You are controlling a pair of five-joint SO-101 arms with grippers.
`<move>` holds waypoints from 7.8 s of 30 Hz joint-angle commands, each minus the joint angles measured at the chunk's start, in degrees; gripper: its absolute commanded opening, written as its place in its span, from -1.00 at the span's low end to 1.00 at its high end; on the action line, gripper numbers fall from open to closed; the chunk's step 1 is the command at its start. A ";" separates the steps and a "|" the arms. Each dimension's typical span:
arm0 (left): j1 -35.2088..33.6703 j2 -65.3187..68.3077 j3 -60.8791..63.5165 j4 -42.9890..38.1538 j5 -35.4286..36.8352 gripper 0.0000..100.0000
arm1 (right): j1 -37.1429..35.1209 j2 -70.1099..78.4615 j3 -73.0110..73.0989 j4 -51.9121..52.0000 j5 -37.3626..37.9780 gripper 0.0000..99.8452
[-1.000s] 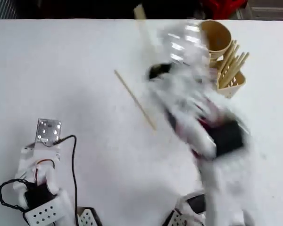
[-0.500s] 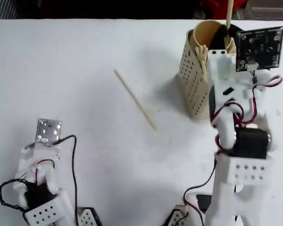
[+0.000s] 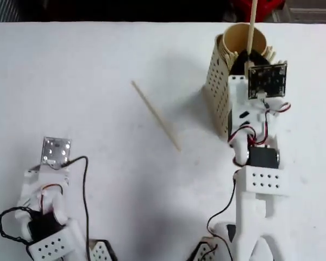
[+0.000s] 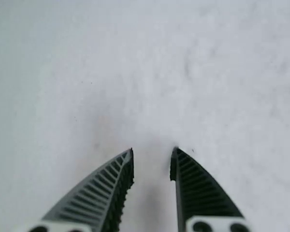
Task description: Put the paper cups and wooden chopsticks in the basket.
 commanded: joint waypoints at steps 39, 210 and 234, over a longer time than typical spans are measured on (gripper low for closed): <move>-0.40 -0.40 -0.18 0.35 -0.26 -0.72 | -34.07 41.10 -34.64 41.71 5.10 -0.69; 33.63 -0.40 -0.18 3.52 10.11 -0.71 | 12.97 -59.74 42.73 61.85 21.19 -0.96; 31.43 -0.66 -0.18 12.66 9.85 -0.71 | -9.27 -59.74 47.47 67.56 21.63 -0.96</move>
